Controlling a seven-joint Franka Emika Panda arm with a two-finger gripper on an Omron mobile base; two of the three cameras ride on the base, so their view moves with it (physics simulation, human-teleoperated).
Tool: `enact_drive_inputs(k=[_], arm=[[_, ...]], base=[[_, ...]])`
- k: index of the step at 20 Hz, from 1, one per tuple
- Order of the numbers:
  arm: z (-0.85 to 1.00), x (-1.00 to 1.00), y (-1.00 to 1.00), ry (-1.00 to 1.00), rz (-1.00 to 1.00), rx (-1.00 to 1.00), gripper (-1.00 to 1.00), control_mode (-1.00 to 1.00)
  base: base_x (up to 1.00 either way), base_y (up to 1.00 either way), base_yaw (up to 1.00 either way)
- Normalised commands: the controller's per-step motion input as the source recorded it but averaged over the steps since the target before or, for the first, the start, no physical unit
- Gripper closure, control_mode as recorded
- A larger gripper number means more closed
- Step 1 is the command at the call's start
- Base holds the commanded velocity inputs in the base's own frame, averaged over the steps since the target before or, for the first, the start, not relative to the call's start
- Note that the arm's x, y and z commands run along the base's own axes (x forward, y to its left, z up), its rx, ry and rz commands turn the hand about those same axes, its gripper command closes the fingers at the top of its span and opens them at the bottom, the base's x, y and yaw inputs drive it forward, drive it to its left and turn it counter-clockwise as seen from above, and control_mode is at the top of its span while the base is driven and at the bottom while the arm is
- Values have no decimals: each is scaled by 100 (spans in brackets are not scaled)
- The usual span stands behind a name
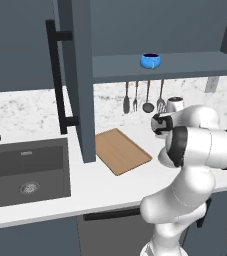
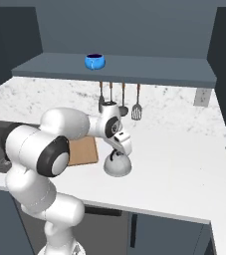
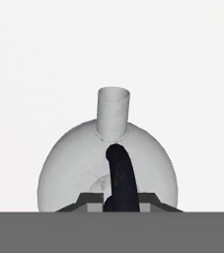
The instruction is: Pick the kettle from the counter and place it on the tray. Then pick the mug from the cabinet and place it on the tray. Then close the cabinet doors.
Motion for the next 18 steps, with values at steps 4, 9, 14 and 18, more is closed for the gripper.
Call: enact_drive_inputs(k=[4,9,14,18], arm=[[8,-34,15,-7,0,2,100,-100],[29,-51,17,-18,1,4,100,-100],[42,-45,32,-27,5,1,100,-100],[51,-28,43,-28,8,0,100,-100]], base=[[0,0,0],[0,0,0],[0,0,0],[0,0,0]])
